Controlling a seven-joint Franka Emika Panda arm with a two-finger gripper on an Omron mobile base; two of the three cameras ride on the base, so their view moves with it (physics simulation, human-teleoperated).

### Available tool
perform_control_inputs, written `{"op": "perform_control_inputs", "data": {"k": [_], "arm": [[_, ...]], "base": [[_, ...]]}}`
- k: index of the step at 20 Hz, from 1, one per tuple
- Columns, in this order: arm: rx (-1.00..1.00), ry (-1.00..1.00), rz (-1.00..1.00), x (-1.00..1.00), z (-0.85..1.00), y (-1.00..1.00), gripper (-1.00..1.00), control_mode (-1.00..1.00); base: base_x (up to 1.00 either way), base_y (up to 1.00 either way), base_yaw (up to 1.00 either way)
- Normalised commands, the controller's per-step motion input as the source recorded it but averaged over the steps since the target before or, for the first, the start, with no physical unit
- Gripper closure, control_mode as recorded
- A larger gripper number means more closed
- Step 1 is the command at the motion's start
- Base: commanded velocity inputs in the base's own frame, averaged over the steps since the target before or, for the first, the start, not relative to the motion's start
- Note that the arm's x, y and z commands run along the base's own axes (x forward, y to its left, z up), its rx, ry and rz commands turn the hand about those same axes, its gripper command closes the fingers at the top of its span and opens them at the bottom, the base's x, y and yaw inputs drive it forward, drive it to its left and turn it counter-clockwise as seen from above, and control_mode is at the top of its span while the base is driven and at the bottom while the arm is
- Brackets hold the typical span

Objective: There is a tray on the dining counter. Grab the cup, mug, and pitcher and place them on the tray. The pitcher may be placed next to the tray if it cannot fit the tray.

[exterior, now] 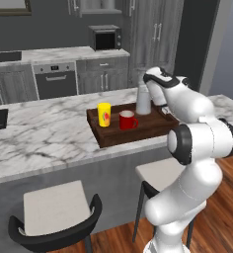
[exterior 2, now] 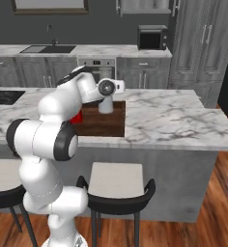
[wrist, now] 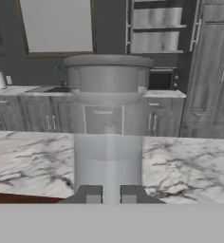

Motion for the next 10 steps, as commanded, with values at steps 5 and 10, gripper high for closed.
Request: {"op": "perform_control_inputs", "data": {"k": [5,10], "arm": [[0.0,0.0,0.0,0.2,-0.15,0.0,1.0,-1.0],[0.0,0.0,0.0,0.0,-0.1,0.0,1.0,-1.0]], "base": [[0.0,0.0,0.0],[0.0,0.0,0.0]]}}
